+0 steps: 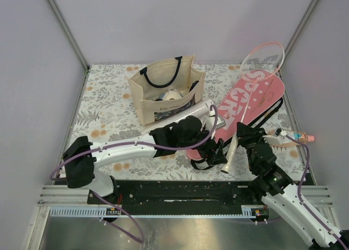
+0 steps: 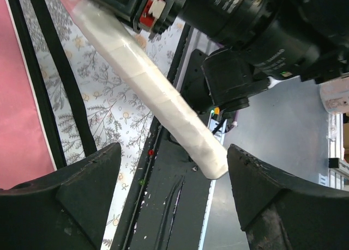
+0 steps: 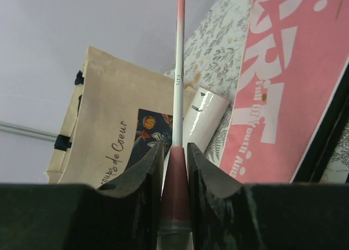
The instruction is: Pack up the badminton gear
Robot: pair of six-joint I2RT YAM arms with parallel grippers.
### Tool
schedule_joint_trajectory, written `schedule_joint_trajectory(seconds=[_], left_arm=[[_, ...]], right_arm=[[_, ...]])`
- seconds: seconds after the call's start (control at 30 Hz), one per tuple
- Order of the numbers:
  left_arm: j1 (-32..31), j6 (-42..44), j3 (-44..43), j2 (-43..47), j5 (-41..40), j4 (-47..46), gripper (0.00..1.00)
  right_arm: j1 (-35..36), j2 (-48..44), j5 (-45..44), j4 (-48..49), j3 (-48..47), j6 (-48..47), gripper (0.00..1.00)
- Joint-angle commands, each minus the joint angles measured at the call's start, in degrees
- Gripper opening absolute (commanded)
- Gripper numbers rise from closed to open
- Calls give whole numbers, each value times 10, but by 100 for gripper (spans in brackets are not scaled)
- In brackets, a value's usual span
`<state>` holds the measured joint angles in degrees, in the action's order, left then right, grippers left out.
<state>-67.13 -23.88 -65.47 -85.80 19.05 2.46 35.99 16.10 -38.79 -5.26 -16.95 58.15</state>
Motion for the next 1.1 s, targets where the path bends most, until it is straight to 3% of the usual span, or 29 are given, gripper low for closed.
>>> schedule_joint_trajectory(seconds=[0.0,0.13,0.4,0.73,1.07], left_arm=[[-12,-6,-17,-38,-16,-36,81],[-14,11,-21,-74,-47,-7,81],[-16,-16,3,-92,-16,-73,79],[-16,-14,34,-132,-8,-98,62],[-16,-16,44,-143,-9,-107,29]], right_arm=[[-2,-3,-42,46,13,42,0],[-3,-5,-47,46,31,64,0],[-2,19,-60,70,75,119,0],[-2,44,-38,90,91,122,0],[-3,95,-15,103,104,124,9]])
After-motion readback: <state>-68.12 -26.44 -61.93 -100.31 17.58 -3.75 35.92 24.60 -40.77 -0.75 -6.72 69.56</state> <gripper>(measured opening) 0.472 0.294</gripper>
